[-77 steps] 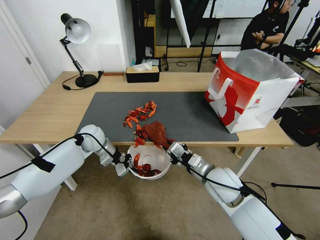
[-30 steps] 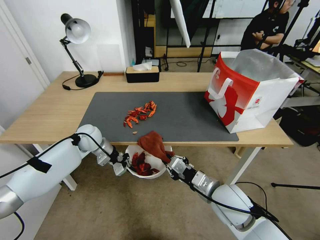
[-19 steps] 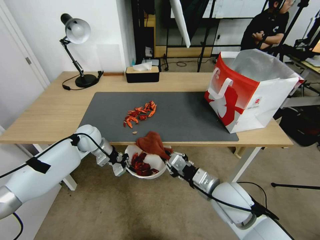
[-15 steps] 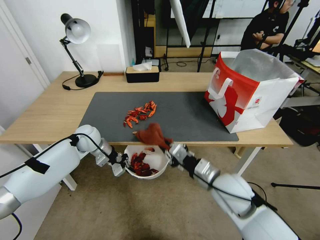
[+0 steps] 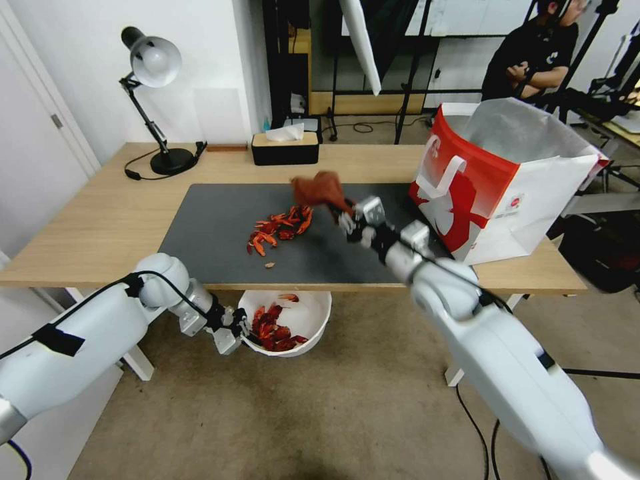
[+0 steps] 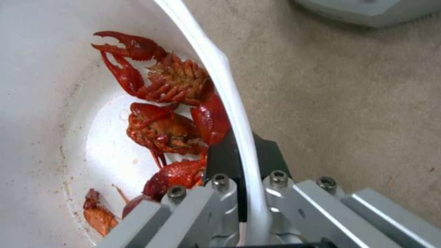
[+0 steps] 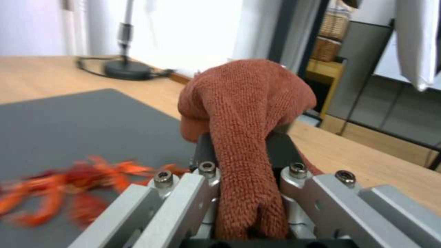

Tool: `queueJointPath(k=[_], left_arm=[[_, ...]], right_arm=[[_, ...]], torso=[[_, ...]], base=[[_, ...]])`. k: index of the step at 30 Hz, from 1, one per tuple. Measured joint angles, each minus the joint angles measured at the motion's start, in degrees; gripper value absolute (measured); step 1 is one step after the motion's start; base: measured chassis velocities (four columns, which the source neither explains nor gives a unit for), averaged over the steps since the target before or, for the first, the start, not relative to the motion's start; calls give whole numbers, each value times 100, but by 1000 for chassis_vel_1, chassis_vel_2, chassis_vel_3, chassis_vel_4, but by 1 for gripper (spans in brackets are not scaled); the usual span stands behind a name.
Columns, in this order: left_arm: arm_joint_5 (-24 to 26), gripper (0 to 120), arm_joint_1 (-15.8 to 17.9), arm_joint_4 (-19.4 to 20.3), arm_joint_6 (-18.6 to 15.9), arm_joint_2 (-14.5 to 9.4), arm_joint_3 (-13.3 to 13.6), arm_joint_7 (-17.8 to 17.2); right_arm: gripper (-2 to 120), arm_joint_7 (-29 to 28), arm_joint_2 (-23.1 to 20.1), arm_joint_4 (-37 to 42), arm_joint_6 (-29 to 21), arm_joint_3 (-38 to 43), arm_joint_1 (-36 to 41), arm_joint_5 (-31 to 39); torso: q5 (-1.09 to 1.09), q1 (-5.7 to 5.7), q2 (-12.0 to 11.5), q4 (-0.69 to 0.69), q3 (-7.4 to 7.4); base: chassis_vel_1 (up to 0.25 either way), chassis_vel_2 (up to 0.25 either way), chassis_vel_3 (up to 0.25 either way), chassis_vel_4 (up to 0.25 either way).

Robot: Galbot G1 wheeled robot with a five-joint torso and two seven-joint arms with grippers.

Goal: Sweep shrimp from table into container with towel, then put container into takeout bag.

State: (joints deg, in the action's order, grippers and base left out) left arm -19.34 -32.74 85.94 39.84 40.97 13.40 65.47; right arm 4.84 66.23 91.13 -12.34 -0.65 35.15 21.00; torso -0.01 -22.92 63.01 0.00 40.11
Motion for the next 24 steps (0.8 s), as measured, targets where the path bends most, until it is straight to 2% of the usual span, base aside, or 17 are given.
queueJointPath(k=[1, 3, 5, 7, 9, 12, 20, 24], left_arm=[[0, 0, 0, 0, 0, 0, 0, 0], [-24, 0, -47, -8, 23, 2, -58, 14], [-26, 0, -58, -8, 27, 3, -73, 17], [-35, 0, -96, -12, 30, 7, -117, 24], [-42, 0, -111, -20, 35, 7, -133, 26], [-61, 0, -178, -54, 72, 7, -224, 37], [-82, 0, -255, -105, 120, -4, -325, 49], [-84, 0, -256, -127, 133, -3, -357, 57]], right_arm=[[8, 0, 0, 0, 0, 0, 0, 0], [8, 0, 239, -745, 117, -161, -355, -159], [8, 11, 312, -947, 137, -188, -448, -222], [8, 145, 535, -1533, 177, -236, -734, -391], [8, 228, 601, -1716, 196, -242, -822, -439], [8, 512, 830, -2387, 335, -267, -1165, -580], [8, 1055, 1142, -3332, 498, -258, -1603, -686], [8, 1358, 1191, -3487, 565, -299, -1673, -752]], torso=[[0, 0, 0, 0, 0], [0, 0, 0, 0, 1], [0, -1, 0, 0, 1], [0, -1, 0, 0, 1], [0, 0, 0, 0, 0], [0, -1, 0, -1, 0], [1, -1, 0, -1, 0], [0, -1, 1, -1, 0]], base=[[0, 0, 0, 0], [0, 0, 0, 0], [0, 0, 0, 0], [0, 0, 0, 0], [0, 0, 0, 0], [0, 0, 0, 0], [0, 0, 0, 0], [0, 0, 0, 0]])
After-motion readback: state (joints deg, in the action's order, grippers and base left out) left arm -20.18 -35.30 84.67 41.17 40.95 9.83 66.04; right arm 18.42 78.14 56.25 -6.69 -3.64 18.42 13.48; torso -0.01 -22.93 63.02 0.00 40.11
